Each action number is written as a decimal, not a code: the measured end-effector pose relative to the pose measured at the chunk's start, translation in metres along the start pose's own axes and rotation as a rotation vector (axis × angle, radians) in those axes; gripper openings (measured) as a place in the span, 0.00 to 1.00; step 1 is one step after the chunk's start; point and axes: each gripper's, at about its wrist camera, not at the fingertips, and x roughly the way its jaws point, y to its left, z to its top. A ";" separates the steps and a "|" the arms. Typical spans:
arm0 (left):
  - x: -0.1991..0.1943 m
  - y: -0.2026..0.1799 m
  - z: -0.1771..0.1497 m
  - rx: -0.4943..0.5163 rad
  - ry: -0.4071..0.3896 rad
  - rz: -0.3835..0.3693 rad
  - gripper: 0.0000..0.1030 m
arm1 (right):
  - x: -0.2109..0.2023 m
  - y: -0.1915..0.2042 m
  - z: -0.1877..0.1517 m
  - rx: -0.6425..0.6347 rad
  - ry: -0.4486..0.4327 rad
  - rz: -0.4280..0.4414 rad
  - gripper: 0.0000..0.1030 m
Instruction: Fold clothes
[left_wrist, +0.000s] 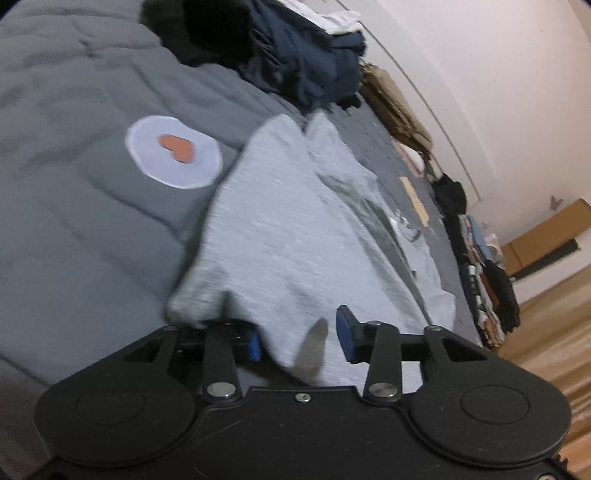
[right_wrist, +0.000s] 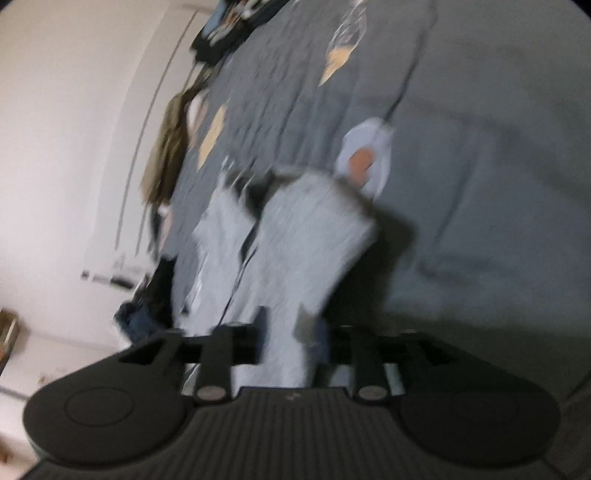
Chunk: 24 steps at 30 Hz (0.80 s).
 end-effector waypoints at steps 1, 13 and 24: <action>0.003 -0.002 -0.001 0.003 0.005 -0.002 0.39 | 0.005 0.001 -0.002 -0.008 0.009 0.008 0.43; 0.030 -0.017 -0.013 -0.014 0.083 -0.074 0.39 | 0.024 0.032 -0.022 -0.097 0.201 0.004 0.45; 0.039 -0.010 -0.001 -0.061 0.010 -0.035 0.38 | 0.037 0.015 -0.012 -0.007 0.071 0.007 0.45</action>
